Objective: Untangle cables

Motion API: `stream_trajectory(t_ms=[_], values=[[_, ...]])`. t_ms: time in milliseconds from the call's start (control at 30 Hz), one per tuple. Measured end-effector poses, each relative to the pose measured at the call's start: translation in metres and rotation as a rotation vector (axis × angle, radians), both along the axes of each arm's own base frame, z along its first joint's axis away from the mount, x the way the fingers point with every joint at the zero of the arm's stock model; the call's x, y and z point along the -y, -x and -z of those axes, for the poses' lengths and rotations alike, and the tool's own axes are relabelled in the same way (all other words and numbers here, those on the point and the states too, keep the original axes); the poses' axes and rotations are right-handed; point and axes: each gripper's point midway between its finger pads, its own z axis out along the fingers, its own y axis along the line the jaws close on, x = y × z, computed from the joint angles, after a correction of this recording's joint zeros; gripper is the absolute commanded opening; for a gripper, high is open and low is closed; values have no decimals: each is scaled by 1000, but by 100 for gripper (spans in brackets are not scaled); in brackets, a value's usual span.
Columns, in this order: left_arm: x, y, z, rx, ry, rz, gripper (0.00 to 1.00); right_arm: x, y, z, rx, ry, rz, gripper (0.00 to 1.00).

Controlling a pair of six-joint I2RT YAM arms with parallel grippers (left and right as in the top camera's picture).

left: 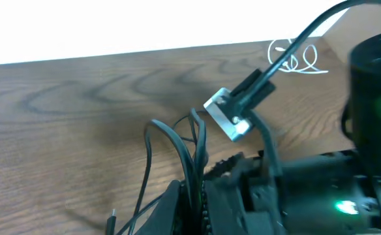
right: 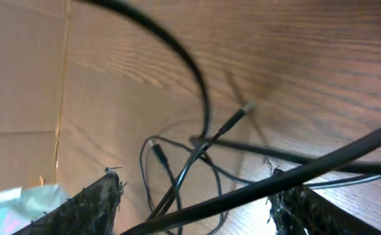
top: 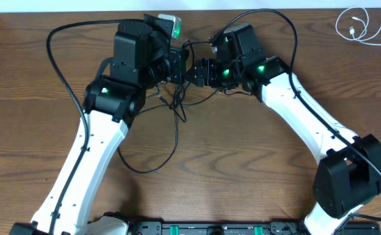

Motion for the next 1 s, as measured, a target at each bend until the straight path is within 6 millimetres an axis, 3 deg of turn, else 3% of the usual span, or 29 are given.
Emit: stream_trajectory(t_ms=[33, 133, 233, 333, 433, 533, 633, 733, 933, 1000], values=[[0, 1, -3, 8, 3, 0, 7, 0, -2, 0, 3, -3, 9, 44], [-2, 5, -13, 30, 10, -1, 8, -1, -7, 2, 4, -4, 27, 1], [-11, 2, -17, 54, -13, -49, 7, 9, 0, 19, -59, 54, 47, 1], [-34, -8, -23, 95, -55, -158, 8, 23, 9, 34, -113, 122, 55, 1], [-69, -17, -37, 145, -79, -283, 7, 60, 16, 55, -183, 250, 98, 1], [-119, -17, -63, 217, -80, -425, 7, 106, 13, 68, -204, 391, 157, 1], [-150, -10, -79, 258, -76, -504, 7, 132, 6, 72, -196, 441, 187, 1], [-162, -2, -92, 289, -67, -530, 7, 151, -1, 72, -186, 459, 204, 1], [-195, 5, -130, 421, -54, -640, 7, 216, -11, 85, -229, 542, 304, 1], [-199, 8, -135, 436, -53, -656, 7, 236, -10, 87, -251, 553, 337, 1]])
